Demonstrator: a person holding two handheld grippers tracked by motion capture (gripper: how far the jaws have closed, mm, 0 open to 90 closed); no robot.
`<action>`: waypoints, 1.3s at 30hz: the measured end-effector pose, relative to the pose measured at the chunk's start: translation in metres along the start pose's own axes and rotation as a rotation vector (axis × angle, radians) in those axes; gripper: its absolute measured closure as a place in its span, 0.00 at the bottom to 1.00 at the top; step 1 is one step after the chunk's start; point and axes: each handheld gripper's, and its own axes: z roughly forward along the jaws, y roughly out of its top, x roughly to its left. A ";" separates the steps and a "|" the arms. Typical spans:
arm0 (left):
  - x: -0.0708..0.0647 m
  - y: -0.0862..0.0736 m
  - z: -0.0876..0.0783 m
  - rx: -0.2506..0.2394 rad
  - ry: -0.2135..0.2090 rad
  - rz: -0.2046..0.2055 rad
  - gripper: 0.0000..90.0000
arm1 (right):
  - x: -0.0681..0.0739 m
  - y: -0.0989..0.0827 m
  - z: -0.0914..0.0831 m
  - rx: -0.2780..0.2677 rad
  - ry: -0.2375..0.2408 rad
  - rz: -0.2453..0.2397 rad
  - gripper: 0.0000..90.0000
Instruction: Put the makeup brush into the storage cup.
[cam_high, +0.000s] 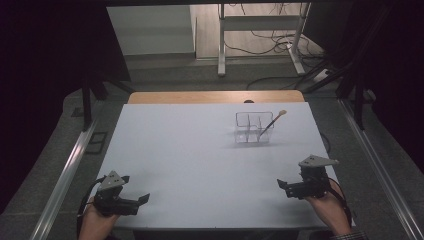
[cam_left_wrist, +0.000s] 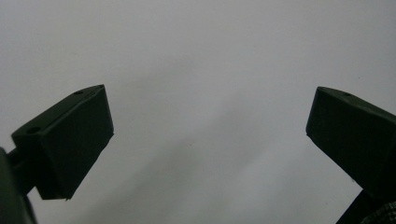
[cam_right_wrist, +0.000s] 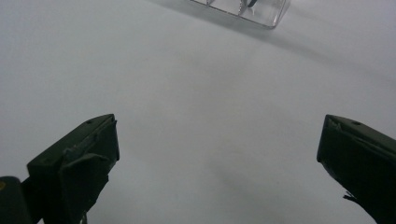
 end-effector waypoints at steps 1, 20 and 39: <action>0.000 0.000 0.000 0.001 0.000 0.001 0.01 | 0.000 -0.001 -0.001 0.002 -0.002 -0.004 0.00; 0.000 0.000 0.001 0.009 -0.004 0.008 0.01 | -0.003 -0.018 -0.011 0.011 -0.020 0.022 0.00; 0.000 0.000 0.002 0.017 -0.004 0.008 0.01 | -0.009 -0.034 -0.024 0.024 -0.062 0.042 0.00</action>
